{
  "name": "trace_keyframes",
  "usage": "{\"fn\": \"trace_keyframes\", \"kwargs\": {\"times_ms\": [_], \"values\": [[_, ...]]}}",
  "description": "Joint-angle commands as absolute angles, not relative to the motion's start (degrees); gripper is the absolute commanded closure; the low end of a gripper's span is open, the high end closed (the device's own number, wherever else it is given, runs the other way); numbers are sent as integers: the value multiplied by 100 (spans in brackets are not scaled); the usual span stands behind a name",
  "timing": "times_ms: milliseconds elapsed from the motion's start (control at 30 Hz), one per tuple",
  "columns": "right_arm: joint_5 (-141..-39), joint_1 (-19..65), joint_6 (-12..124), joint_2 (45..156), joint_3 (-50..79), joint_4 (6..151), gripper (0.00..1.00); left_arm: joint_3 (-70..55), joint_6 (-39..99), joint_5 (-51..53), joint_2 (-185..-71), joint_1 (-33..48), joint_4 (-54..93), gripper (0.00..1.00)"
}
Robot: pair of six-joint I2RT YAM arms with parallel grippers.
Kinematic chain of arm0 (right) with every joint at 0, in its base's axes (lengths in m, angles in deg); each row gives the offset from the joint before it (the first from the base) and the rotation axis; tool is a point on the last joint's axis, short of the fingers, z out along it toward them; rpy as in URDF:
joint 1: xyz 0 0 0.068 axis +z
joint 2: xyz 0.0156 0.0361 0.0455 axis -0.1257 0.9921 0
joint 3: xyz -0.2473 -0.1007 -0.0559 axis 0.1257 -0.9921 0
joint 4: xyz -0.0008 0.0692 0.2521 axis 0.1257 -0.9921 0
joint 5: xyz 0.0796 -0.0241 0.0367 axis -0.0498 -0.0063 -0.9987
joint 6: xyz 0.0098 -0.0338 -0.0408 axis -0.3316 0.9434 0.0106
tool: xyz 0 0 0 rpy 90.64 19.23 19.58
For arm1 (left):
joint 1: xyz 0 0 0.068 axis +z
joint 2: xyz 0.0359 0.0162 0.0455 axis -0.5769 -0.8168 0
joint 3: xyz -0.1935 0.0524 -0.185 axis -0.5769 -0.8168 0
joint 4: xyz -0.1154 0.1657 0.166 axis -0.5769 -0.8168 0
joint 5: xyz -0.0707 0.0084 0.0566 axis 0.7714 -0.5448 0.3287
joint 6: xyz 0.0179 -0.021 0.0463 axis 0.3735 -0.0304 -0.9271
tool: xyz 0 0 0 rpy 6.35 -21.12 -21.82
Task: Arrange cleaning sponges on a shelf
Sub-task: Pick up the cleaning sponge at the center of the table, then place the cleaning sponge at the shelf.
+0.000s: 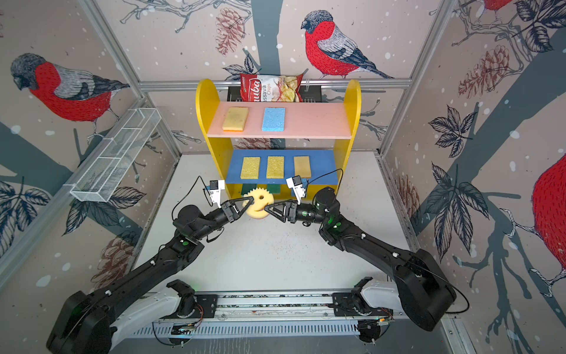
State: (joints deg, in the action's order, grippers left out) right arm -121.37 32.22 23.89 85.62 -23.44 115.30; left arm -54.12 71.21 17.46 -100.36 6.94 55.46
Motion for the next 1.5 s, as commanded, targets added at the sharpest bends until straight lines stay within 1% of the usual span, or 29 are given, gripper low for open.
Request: {"fn": "trace_keyframes", "kwargs": {"times_ms": [0,67,200,233,300,400,500,567,700,900,1033,1167,1467], "values": [[-12272,3226,2156,8695,-2323,11876,31,-5394,7085,1802,-9992,702,5739,100],[-12293,3224,2069,8702,-2362,12043,40,-5402,7063,1797,-9979,709,5712,100],[-12258,3216,2089,8596,-2363,12007,69,-5421,7006,1784,-9956,730,5682,100],[-12242,3207,2120,8563,-2353,11960,75,-5415,6997,1784,-9948,729,5672,95],[-12162,3205,2255,8452,-2262,11692,84,-5410,6957,1767,-9915,744,5676,74],[-11960,3183,2694,8189,-2004,10987,93,-5343,6807,1689,-9804,746,5525,48],[-11653,3070,3205,7931,-1629,10157,98,-5147,6429,1451,-9564,748,4903,35],[-11432,2931,3464,7771,-1317,9625,100,-4999,6115,1218,-9369,746,4384,30],[-10883,2527,3776,7623,-597,8713,100,-4649,5410,555,-8940,746,3137,25],[-10020,1881,4174,7848,710,7538,100,-4380,4791,-342,-8331,747,1983,22],[-9297,1714,4228,8204,1611,6885,100,-4278,4547,-792,-8055,747,1504,20],[-9100,1654,4131,8378,2130,6899,100,-4267,4397,-1033,-7869,746,1301,20],[-8805,1573,3914,9476,3286,6509,100,-4206,4196,-1195,-7946,746,1140,20]]}}
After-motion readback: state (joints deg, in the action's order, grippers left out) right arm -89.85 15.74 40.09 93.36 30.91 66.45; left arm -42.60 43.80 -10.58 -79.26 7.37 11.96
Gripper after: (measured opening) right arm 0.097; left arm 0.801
